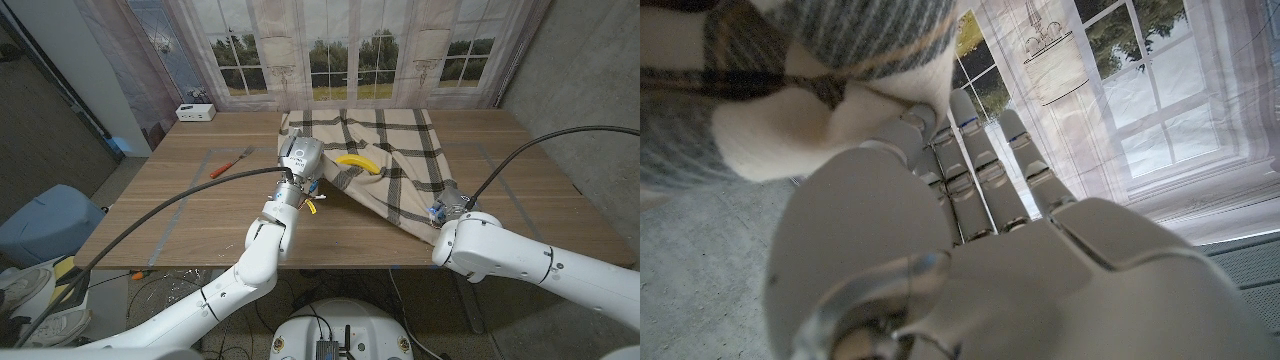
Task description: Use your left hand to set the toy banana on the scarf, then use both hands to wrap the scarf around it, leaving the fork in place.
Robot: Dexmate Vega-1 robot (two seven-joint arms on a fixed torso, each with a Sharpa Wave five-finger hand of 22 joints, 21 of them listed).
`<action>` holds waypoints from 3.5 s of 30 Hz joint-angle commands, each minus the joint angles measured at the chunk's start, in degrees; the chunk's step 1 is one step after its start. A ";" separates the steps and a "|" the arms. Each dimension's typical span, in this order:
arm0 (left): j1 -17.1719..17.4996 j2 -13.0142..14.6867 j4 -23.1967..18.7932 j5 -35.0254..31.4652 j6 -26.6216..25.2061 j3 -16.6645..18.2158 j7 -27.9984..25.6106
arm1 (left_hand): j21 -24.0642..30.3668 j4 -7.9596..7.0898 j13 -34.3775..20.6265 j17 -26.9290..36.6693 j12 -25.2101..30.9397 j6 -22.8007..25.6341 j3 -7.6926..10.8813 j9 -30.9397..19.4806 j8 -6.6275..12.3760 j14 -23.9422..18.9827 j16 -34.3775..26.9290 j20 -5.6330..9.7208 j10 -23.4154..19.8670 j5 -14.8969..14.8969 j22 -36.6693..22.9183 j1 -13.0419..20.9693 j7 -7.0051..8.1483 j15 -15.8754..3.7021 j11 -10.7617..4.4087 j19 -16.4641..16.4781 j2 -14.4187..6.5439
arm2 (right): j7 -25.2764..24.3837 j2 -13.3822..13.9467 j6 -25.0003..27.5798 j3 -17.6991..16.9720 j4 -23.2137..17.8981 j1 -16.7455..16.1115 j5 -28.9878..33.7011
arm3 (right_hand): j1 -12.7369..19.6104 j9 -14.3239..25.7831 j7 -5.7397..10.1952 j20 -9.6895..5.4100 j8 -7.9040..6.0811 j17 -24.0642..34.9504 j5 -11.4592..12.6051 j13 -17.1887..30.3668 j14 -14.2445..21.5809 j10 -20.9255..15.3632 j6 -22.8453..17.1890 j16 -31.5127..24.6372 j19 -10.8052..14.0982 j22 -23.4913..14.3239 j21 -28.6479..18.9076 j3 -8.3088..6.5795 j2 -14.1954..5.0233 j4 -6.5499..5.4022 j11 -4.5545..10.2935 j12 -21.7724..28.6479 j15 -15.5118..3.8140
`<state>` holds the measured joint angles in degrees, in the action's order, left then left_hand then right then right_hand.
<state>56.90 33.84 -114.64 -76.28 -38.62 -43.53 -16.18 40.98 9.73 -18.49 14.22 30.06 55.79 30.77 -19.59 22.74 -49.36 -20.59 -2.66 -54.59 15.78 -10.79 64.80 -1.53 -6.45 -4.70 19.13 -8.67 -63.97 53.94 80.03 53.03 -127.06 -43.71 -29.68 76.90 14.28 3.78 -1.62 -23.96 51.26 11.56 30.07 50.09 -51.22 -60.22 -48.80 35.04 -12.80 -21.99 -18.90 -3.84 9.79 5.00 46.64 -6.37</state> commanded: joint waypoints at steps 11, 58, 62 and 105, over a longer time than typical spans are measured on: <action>2.96 0.61 -0.92 2.93 -1.40 1.75 -1.93 | 0.63 -0.17 -12.11 0.41 6.63 0.77 -0.13 -0.27 0.23 -0.75 0.03 0.18 -4.16 0.90 -0.21 -0.43 -0.09 -5.63 -3.84 0.16 0.11 | -0.01 -10.33 -8.97 -10.67 1.05 -19.56 37.60 | 0.38 0.52 -1.13 1.34 -1.30 1.50 -0.74 1.63 3.06 -4.13 -1.43 1.93 0.89 -0.26 -1.73 -1.13 1.67 -0.13 -1.17 1.16 -6.51; 6.97 3.09 -7.57 7.13 -3.00 9.65 -15.87 | 3.85 0.56 -14.95 1.79 8.41 4.01 -0.58 0.68 0.45 -5.62 -1.40 1.69 -6.27 4.17 -0.46 1.72 -0.04 -7.17 -4.09 3.68 2.48 | 10.50 -15.73 -31.39 -17.78 8.21 -19.73 64.41 | -0.90 2.91 -1.64 1.75 -2.92 4.48 0.69 6.19 4.14 -2.42 -0.38 6.02 -0.39 -0.21 -3.45 -4.84 3.05 -0.19 -1.38 1.25 -6.53; 5.73 4.52 -7.71 9.74 -0.48 10.75 -13.35 | 4.03 0.52 -14.88 1.98 8.23 3.97 -0.75 0.85 0.29 -5.48 -1.36 1.85 -6.27 4.42 -0.49 1.90 -0.01 -7.22 -4.28 3.58 2.57 | 12.61 -16.08 -32.81 -17.66 9.67 -17.94 65.14 | -1.00 2.97 -1.59 1.78 -2.97 4.71 0.73 6.49 4.19 -2.26 -0.34 6.25 -0.43 -0.20 -3.58 -5.10 3.18 -0.17 -1.49 1.21 -6.54; -13.93 6.10 5.86 17.37 5.42 8.93 -2.87 | 5.72 0.12 -15.65 4.07 7.30 3.73 -2.66 1.28 -0.41 -4.06 -1.12 1.80 -5.96 5.58 -0.60 3.21 0.10 -7.25 -4.52 2.39 2.24 | 21.14 -22.74 -46.60 -14.90 32.52 3.21 64.79 | -2.29 2.78 -1.50 1.64 -3.22 7.67 0.96 8.23 5.22 -2.49 -0.23 8.77 -1.30 -0.04 -5.11 -8.59 4.28 -0.17 -1.39 0.11 -6.55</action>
<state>47.66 40.27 -112.75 -59.85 -33.38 -33.30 -20.17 46.41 9.87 -18.49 17.97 32.14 59.16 28.23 -17.93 22.12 -53.84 -21.96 -1.01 -55.40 21.00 -11.33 67.30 -1.63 -7.67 -3.89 21.76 -6.51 -44.17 33.02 36.72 36.76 -101.40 -46.38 36.24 74.56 16.95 2.16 0.11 -26.98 58.69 12.32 37.95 54.66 -52.20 -60.78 -40.42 34.07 -12.78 -26.62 -26.99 0.11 9.66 4.96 46.93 -7.88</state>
